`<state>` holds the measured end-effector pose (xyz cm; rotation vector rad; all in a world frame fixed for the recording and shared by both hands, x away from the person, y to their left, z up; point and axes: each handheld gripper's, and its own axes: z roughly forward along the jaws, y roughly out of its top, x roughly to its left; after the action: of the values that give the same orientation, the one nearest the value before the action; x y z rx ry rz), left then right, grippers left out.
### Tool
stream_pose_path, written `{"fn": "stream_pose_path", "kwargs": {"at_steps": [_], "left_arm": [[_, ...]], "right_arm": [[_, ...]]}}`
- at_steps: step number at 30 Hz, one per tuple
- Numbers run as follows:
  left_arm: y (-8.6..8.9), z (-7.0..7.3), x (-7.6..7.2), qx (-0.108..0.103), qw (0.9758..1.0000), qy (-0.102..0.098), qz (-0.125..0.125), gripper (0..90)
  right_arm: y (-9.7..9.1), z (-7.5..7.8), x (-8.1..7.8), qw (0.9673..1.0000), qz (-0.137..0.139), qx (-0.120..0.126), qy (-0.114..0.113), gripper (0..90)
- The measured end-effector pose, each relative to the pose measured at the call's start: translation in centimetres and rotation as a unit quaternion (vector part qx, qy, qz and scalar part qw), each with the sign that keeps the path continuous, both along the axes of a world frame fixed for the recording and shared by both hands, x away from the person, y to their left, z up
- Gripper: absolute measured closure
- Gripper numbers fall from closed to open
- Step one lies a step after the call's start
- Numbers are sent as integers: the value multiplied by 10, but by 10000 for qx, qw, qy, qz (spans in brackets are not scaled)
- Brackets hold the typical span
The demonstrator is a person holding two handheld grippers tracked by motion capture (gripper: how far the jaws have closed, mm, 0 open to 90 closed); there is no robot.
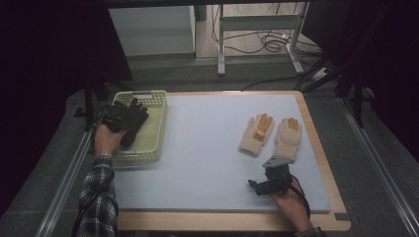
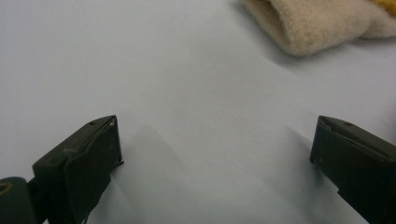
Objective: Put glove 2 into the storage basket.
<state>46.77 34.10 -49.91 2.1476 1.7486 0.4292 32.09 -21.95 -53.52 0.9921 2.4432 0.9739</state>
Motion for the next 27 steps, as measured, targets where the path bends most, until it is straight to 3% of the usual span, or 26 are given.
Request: {"fn": "stream_pose_path", "kwargs": {"at_steps": [3,5,9,11,17,20,27], "left_arm": [[4,-3,0,-63,9999,97,112,604],[4,-2,-1,-64,9999,46,132,566],[3,-2,0,108,9996,155,207,364],[3,0,-1,50,9994,215,256,288],[3,9,-9,-1,9998,150,121,95],[6,14,-14,-201,9997,96,50,52],[13,22,-25,-352,9991,-225,-14,34]], "right_arm": [[0,0,0,10000,1,-3,-3,15],[0,0,0,10000,1,-2,-2,15],[0,0,0,10000,0,-2,-1,15],[0,0,0,10000,0,-3,-2,15],[0,0,0,10000,-1,-3,1,15],[0,0,0,10000,-1,-5,0,15],[0,0,0,10000,-4,-5,1,15]]}}
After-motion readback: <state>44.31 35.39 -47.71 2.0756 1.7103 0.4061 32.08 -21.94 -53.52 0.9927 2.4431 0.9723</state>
